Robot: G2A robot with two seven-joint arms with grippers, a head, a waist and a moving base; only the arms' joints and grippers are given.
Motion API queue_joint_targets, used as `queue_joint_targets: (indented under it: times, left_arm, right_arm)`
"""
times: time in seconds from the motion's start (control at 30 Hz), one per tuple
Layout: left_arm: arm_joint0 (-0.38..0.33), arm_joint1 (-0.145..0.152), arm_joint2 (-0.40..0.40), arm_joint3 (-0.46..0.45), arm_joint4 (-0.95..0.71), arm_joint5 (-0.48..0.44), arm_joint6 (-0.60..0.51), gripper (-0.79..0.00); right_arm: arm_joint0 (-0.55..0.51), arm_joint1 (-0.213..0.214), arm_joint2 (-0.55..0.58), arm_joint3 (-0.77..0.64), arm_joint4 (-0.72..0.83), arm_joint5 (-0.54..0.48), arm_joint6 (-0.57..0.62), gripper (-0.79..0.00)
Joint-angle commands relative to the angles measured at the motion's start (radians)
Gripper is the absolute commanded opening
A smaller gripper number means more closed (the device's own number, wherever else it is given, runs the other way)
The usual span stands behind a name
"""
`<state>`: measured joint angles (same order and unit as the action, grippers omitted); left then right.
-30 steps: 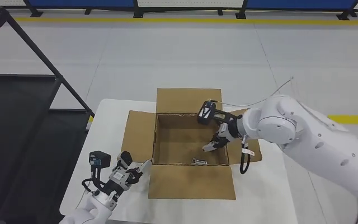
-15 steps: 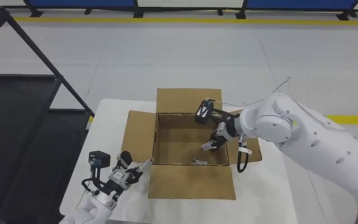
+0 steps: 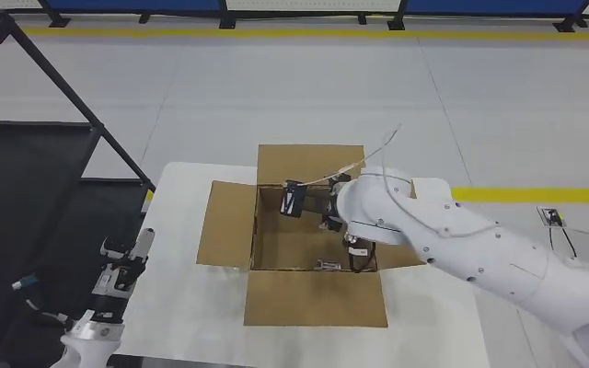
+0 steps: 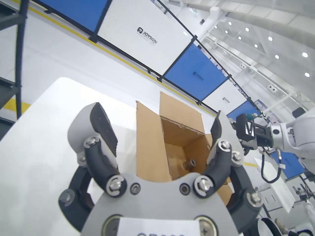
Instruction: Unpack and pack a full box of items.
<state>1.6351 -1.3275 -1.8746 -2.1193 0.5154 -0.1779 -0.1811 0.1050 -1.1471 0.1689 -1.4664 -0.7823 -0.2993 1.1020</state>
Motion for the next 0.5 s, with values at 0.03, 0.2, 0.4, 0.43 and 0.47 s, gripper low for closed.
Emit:
queue_joint_targets:
  times: [0.03, 0.2, 0.4, 0.43, 0.47]
  left_arm:
    - [0.0, 0.0, 0.002, 0.0, 0.003, -0.001, -0.001, 0.0]
    - [0.0, 0.0, 0.002, 0.0, 0.003, -0.001, -0.001, 0.0]
    - [0.0, 0.0, 0.002, 0.0, 0.003, -0.001, -0.001, 0.0]
    - [0.0, 0.0, 0.002, 0.0, 0.003, -0.001, -0.001, 0.0]
    - [0.0, 0.0, 0.002, 0.0, 0.003, -0.001, -0.001, 0.0]
  right_arm:
    - [0.0, -0.003, 0.001, 0.008, 0.006, -0.031, 0.0, 0.0]
    - [0.0, -0.003, 0.001, 0.008, 0.006, -0.031, 0.0, 0.0]
    - [0.0, -0.003, 0.001, 0.008, 0.006, -0.031, 0.0, 0.0]
    - [0.0, -0.003, 0.001, 0.008, 0.006, -0.031, 0.0, 0.0]
    - [-0.006, -0.004, 0.001, 0.003, 0.003, -0.049, 0.001, 0.0]
